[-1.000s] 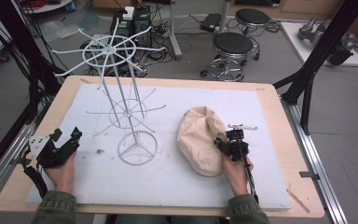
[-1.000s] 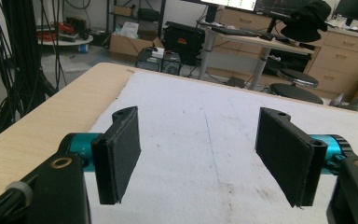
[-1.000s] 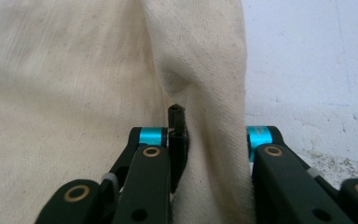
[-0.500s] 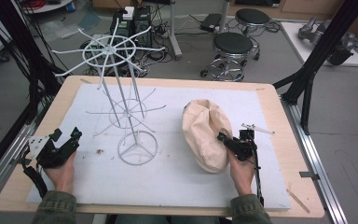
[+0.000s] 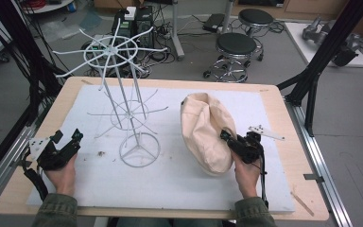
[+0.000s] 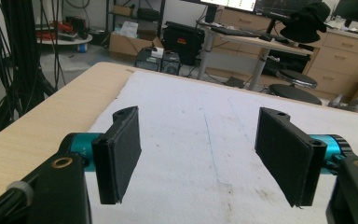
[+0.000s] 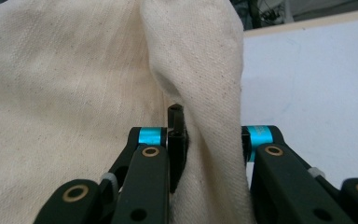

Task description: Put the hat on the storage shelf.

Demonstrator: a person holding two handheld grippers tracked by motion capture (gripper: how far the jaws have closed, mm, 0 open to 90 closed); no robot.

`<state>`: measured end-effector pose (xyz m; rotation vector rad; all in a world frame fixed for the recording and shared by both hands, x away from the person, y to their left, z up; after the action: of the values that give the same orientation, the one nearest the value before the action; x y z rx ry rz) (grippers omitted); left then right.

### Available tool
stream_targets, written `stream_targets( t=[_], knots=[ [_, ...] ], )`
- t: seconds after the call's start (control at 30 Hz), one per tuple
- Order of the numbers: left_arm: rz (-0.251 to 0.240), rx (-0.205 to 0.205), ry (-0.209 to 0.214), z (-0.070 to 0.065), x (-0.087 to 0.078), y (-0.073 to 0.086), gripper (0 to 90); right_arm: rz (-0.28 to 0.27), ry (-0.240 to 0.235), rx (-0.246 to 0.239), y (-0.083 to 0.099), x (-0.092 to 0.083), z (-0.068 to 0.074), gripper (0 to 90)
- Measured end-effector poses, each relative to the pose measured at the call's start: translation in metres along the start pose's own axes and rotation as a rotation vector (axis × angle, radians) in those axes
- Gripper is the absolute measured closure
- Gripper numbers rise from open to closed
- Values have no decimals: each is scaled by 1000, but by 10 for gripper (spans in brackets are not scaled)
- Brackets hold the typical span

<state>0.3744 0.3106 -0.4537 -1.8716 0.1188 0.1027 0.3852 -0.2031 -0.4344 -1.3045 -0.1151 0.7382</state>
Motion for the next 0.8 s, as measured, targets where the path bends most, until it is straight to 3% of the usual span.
stream_targets(
  t=[0.17,0.4,0.57,0.8],
  knots=[
    [1,2,0,0,0,0,312,-45,-38,7,-8,-7,5,759],
    [5,5,3,-1,1,1,312,-156,-78,-8,-29,-25,14,758],
    [6,5,3,-1,1,1,312,-201,-84,-8,-39,-34,18,759],
    [10,6,7,-2,1,2,312,-257,-134,-2,-53,-46,27,758]
  ],
)
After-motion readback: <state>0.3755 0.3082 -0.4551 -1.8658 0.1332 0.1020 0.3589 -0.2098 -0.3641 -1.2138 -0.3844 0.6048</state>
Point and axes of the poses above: each handheld gripper's, and its own axes: x roughly forward along the jaws, y roughly out of its underside, z roughly to its left, the point moved 9 cm from there along x, roughly forward along the jaws, and after that the axes turned 6 degrees about -x, right-handed, at the moved point
